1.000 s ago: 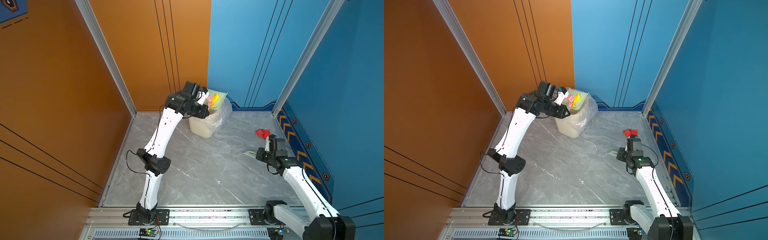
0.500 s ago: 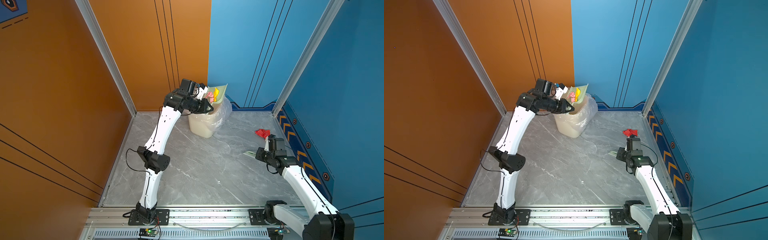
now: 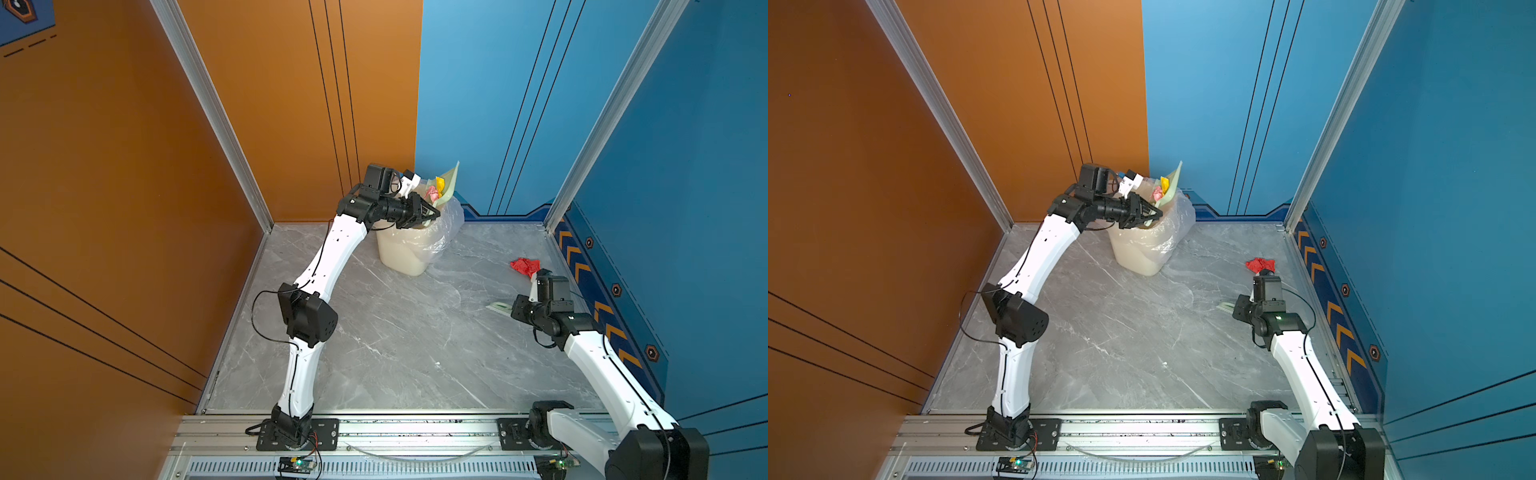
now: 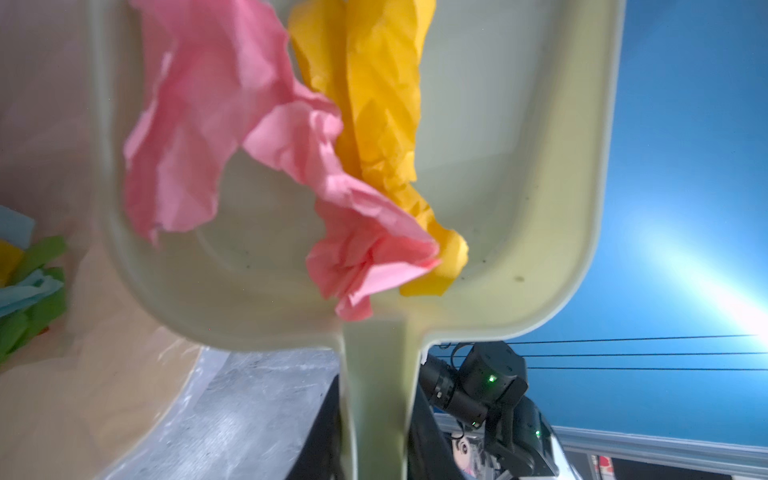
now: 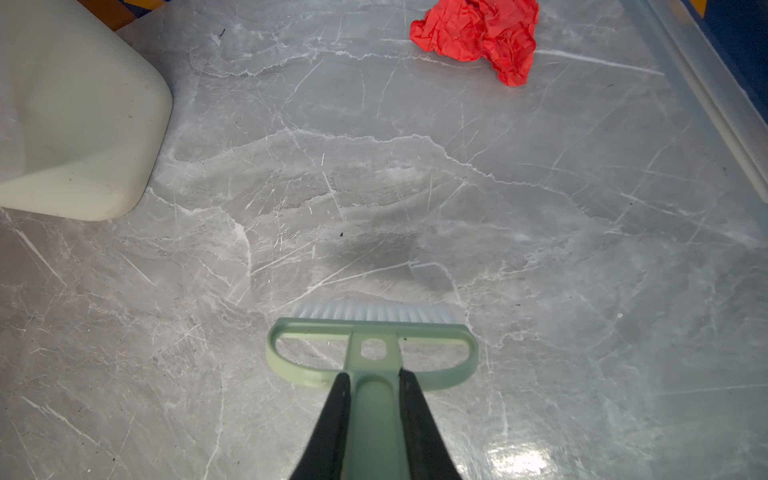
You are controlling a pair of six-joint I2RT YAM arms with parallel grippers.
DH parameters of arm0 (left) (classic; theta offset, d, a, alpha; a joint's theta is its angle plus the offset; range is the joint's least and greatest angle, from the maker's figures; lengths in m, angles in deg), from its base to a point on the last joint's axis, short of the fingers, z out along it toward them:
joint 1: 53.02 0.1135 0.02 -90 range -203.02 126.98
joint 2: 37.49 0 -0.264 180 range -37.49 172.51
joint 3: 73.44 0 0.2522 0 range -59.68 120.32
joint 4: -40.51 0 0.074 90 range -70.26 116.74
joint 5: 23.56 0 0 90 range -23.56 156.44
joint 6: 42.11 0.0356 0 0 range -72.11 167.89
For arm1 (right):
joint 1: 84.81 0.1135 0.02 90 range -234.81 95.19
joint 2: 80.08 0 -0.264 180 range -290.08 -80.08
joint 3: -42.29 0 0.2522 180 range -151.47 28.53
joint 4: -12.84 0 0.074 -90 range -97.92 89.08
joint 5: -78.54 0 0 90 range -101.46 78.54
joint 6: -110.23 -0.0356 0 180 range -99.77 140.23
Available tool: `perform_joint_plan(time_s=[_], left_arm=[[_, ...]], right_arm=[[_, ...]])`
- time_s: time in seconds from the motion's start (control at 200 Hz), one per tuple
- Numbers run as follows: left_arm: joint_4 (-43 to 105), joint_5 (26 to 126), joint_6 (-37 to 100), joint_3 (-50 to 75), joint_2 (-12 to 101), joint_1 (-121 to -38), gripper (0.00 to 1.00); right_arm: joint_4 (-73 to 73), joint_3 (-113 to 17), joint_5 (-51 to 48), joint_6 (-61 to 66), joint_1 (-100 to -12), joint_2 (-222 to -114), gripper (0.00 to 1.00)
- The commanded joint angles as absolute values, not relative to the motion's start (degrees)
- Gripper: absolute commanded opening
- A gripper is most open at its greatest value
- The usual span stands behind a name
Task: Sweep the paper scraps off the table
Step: 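Tip the dustpan over the bin rim with the left gripper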
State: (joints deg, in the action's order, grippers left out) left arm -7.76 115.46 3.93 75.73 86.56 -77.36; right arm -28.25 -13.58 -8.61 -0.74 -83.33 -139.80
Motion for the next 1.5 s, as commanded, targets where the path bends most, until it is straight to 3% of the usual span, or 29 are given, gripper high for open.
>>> perform_joint_plan(time_s=[0.0,0.395,0.696,1.241,1.492], left_arm=[[8.17,119.65,-5.75,69.69,82.49,-75.76,0.00],[37.73,121.27,-26.61,55.59,77.51,-73.75,0.00],[43.60,121.46,-31.39,53.01,76.54,-73.50,0.00],[40.47,120.38,-27.05,51.21,75.72,-73.46,0.00],[10.59,114.31,-4.17,59.85,75.07,-74.69,0.00]], right_arm=[[-27.38,-13.22,-8.82,-0.24,-83.67,-138.62,0.00],[-27.29,-13.63,-8.59,-0.18,-83.76,-139.05,0.00],[-27.34,-13.79,-8.76,0.02,-83.76,-139.07,0.00],[-28.42,-15.65,-9.44,0.71,-83.75,-139.05,0.00],[-28.87,-17.33,-10.29,1.03,-83.76,-138.97,0.00]])
